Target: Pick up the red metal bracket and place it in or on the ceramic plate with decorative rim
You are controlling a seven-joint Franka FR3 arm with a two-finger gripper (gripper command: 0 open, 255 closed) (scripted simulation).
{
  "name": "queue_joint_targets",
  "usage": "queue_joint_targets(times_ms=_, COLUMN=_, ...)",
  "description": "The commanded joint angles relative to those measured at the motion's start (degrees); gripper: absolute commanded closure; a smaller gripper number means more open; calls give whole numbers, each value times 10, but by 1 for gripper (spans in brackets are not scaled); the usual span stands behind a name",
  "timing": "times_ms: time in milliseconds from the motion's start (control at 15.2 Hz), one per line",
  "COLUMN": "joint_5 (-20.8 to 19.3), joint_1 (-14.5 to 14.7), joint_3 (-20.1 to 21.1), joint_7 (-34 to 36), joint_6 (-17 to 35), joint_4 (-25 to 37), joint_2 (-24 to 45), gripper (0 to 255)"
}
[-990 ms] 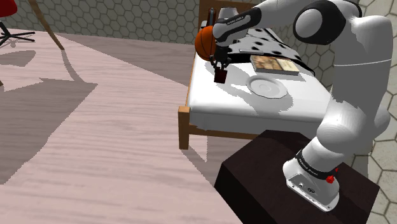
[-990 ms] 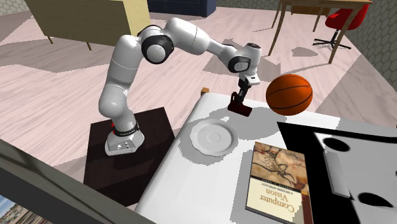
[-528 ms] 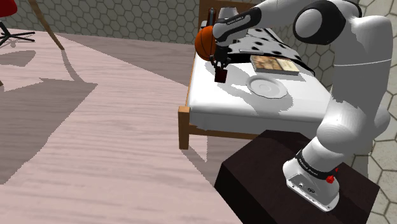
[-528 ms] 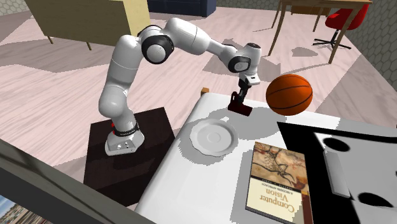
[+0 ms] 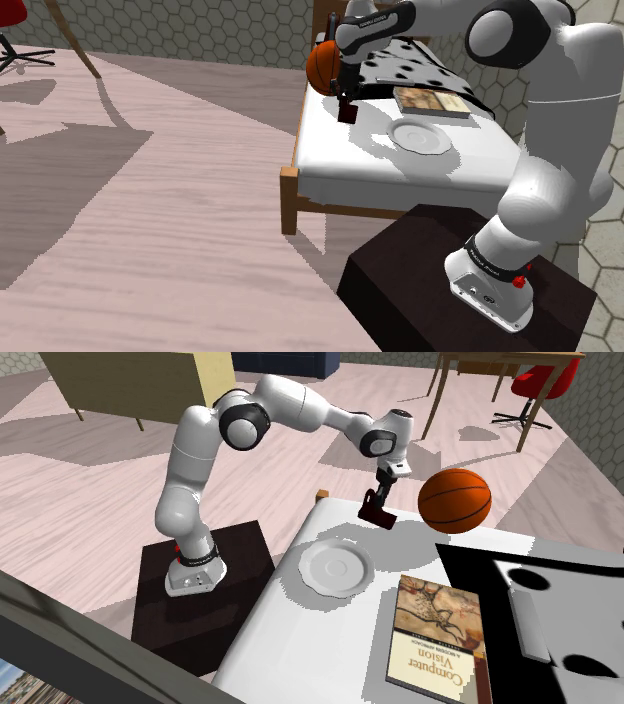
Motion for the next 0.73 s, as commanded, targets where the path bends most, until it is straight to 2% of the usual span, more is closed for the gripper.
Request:
queue_joint_targets(times_ms=0, joint_5=0, joint_1=0, joint_3=0, joint_7=0, joint_6=-12, joint_4=5, joint_2=-7, gripper=255)
queue_joint_targets(times_ms=594, joint_5=1, joint_1=0, joint_3=1, joint_7=0, joint_6=-72, joint_4=49, joint_2=-23, gripper=255)
queue_joint_targets(times_ms=660, joint_5=2, joint_1=-6, joint_3=-1, joint_7=-8, joint_6=-61, joint_4=17, joint_2=-44, gripper=255)
